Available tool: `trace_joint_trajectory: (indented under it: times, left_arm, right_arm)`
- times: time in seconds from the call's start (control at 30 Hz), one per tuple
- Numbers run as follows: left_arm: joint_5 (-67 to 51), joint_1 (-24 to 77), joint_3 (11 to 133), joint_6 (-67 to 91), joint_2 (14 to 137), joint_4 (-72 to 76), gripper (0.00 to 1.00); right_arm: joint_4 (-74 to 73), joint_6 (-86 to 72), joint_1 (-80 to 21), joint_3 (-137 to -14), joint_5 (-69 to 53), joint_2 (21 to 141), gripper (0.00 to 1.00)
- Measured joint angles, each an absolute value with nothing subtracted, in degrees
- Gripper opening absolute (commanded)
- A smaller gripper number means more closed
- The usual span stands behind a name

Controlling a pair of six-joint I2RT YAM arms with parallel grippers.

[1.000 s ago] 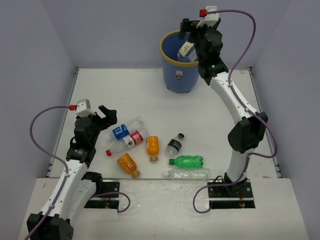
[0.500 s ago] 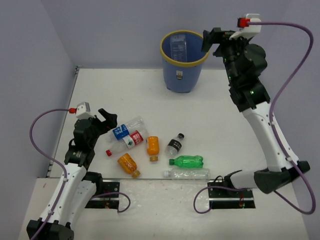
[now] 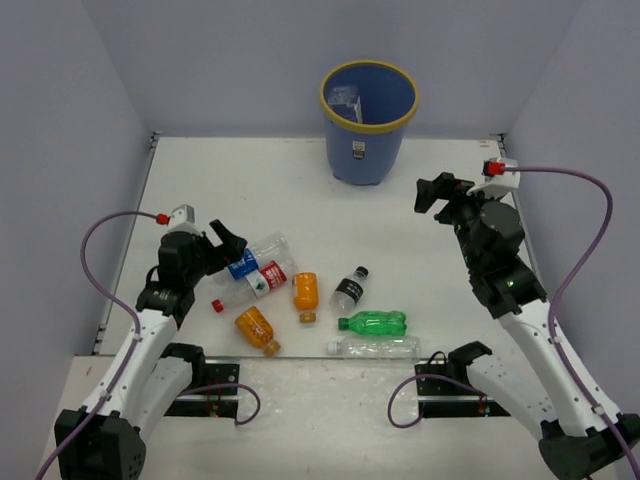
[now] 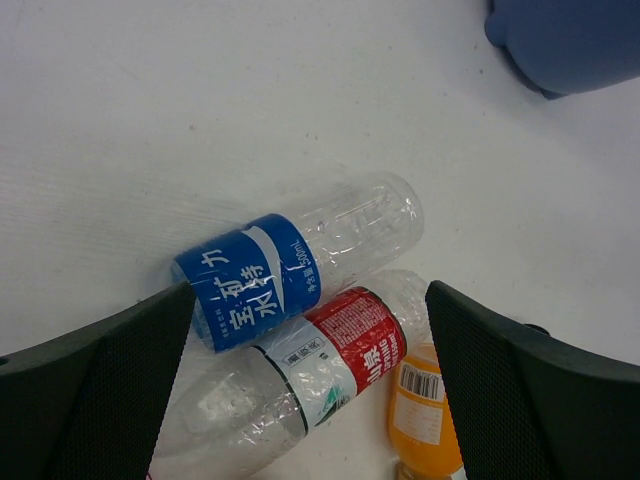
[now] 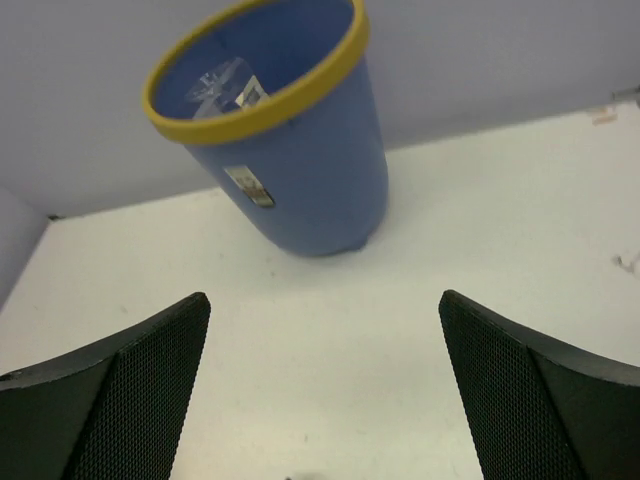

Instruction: Put the plastic bottles in the bin

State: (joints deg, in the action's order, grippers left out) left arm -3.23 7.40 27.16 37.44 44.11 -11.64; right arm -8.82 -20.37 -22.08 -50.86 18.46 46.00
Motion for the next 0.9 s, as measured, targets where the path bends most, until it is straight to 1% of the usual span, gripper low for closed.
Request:
trace_joint_trajectory:
  times: [0.13, 0.33, 0.57, 0.9]
  left_arm:
    - [-3.3, 7.4, 27.3, 36.2, 46.4, -11.7, 1.0]
    - [-6.9, 7.6, 30.7, 31.5, 55.0, -11.6, 1.0]
    - [-4.2, 9.7, 33.5, 28.4, 63.6, -12.1, 1.0]
    - [-5.4, 14.0, 33.9, 23.7, 65.7, -10.0, 1.0]
  right_arm:
    - [-10.2, -21.7, -22.1, -46.4, 18.7, 44.4, 0.99]
    - [-11.7, -23.4, -22.1, -42.1, 18.4, 40.5, 0.99]
    - [-12.0, -24.0, -22.0, -40.7, 17.1, 39.7, 0.99]
    - [-12.6, -24.2, -21.3, -40.5, 15.5, 41.3, 0.99]
